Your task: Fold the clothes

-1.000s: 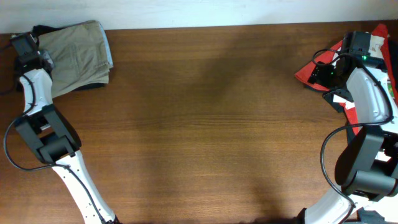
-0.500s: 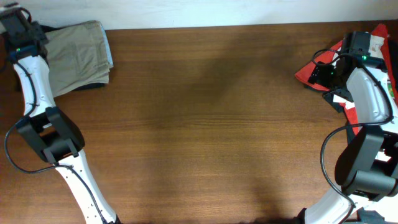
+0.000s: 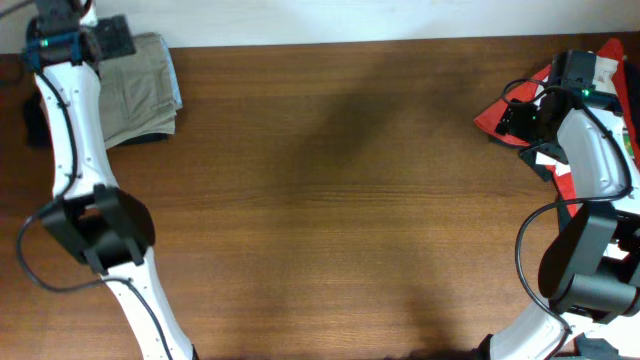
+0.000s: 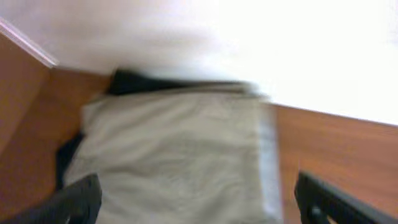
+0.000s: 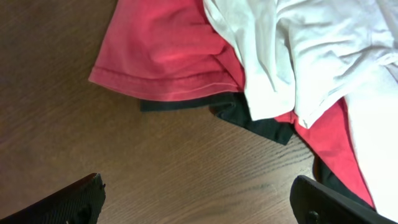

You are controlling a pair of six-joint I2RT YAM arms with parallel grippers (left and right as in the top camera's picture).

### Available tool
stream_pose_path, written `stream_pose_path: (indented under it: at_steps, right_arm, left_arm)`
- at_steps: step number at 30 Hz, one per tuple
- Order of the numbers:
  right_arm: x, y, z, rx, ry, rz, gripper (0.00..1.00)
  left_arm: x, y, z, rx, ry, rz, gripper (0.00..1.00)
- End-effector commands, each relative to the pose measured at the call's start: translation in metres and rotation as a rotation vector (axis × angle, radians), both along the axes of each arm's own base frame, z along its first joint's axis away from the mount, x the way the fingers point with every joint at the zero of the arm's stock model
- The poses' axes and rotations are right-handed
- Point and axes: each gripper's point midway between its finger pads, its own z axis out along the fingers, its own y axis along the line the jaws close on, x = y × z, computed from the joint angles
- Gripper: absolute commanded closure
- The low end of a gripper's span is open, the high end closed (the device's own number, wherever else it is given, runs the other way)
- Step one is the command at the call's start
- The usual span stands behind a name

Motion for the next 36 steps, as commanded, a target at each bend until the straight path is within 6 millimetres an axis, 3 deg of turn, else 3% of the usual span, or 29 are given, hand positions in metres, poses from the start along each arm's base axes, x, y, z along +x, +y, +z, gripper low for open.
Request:
stream_pose_path:
  at_steps: [1, 3, 5, 11, 15, 20, 24, 30, 36]
  right_arm:
    - [0.003, -0.003, 0.005, -0.008, -0.013, -0.015, 0.01]
    - [0.003, -0.003, 0.005, -0.008, -0.013, -0.015, 0.01]
    - [0.003, -0.003, 0.005, -0.008, -0.014, -0.015, 0.01]
    - [0.003, -0.003, 0.005, -0.008, -0.014, -0.015, 0.01]
    - [0.003, -0.003, 0.005, -0.008, -0.013, -0.015, 0.01]
    - [0.003, -0.003, 0.005, -0.008, -0.013, -0.015, 0.01]
    - [0.003, -0.003, 0.005, -0.008, -0.013, -0.015, 0.01]
    - [0.003, -0.003, 0.005, -0.008, -0.013, -0.015, 0.01]
    - [0.003, -0.003, 0.005, -0.008, -0.014, -0.015, 0.01]
  left_arm:
    - [-0.042, -0.094, 0.088, -0.181, -0.098, -0.285, 0.01]
    - [-0.066, -0.122, 0.104, -0.232, -0.083, -0.358, 0.01]
    - [-0.083, -0.133, 0.111, -0.24, -0.061, -0.374, 0.01]
    - [-0.146, -0.142, 0.126, -0.261, 0.039, -0.367, 0.01]
    - [-0.194, -0.147, 0.151, -0.223, 0.038, -0.404, 0.01]
    - [-0.253, -0.163, 0.189, -0.248, -0.022, -0.455, 0.01]
    - [-0.319, -0.175, 0.221, -0.24, -0.102, -0.485, 0.01]
    - [-0.383, -0.182, 0.259, -0.18, -0.262, -0.505, 0.01]
    - [-0.444, -0.188, 0.282, -0.127, -0.403, -0.522, 0.01]
